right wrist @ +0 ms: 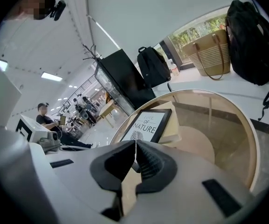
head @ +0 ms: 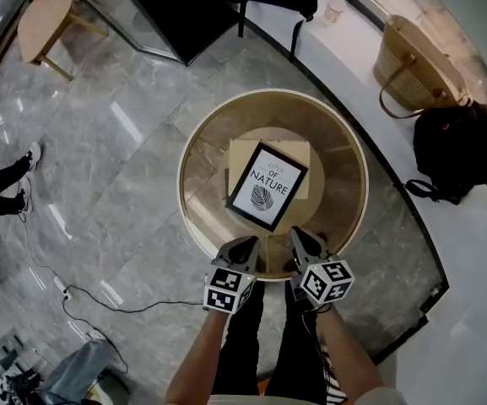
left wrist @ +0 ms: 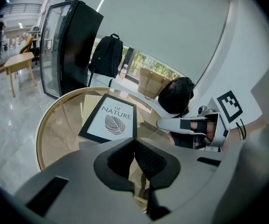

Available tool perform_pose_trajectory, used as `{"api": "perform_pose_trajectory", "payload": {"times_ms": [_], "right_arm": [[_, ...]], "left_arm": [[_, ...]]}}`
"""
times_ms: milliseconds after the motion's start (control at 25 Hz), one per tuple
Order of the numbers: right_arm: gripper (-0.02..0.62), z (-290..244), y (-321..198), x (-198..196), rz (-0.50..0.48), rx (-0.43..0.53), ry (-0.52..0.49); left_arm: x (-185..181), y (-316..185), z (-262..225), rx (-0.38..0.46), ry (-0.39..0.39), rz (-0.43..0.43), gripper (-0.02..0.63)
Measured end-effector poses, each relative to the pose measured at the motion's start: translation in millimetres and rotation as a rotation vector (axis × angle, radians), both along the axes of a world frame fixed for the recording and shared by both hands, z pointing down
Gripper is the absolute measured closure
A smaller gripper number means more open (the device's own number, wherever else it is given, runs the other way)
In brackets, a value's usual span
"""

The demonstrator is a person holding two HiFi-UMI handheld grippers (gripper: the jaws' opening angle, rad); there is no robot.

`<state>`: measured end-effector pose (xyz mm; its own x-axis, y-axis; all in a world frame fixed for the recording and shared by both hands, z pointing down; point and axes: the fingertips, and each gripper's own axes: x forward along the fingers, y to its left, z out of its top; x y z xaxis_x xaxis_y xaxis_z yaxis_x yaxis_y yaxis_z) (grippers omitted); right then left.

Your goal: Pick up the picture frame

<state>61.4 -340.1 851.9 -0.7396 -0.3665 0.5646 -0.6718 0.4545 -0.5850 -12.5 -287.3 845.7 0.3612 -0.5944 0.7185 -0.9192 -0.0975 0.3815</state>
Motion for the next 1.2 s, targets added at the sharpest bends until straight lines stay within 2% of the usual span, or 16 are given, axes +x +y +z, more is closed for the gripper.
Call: {"api": "perform_pose_trajectory", "payload": {"times_ms": [200,360,560,600,640,960,1200], "right_arm": [[0.561,27.3,-4.8,-4.0,0.006,-0.033,-0.023],[0.560,46.8,-6.6,0.2,0.036,-0.072,-0.030],[0.556,54.3,-3.3,-10.7,0.005,-0.104,-0.107],[0.531,54.8,-2.9,-12.2,0.001,-0.117,-0.122],[0.469,55.5,-2.7,-13.4,0.000,-0.130,-0.133],[0.383,67.3,0.9,-28.3,-0.014,-0.243,-0.218],[0.359,83.6,5.8,-39.8,-0.047,-0.307,-0.233]], "left_arm": [[-19.6,-8.7,16.9,0.004,-0.017,-0.022,0.586],[-21.3,-8.3,28.3,-0.009,-0.016,-0.028,0.586],[-20.6,-11.3,27.6,-0.014,-0.023,-0.002,0.586],[-20.8,-12.4,28.5,-0.015,-0.025,-0.001,0.586],[-21.1,-13.0,30.1,-0.018,-0.029,-0.002,0.586],[-18.1,-16.9,42.0,-0.032,-0.043,0.013,0.586],[-16.6,-19.9,51.7,-0.042,-0.057,0.033,0.586]]}}
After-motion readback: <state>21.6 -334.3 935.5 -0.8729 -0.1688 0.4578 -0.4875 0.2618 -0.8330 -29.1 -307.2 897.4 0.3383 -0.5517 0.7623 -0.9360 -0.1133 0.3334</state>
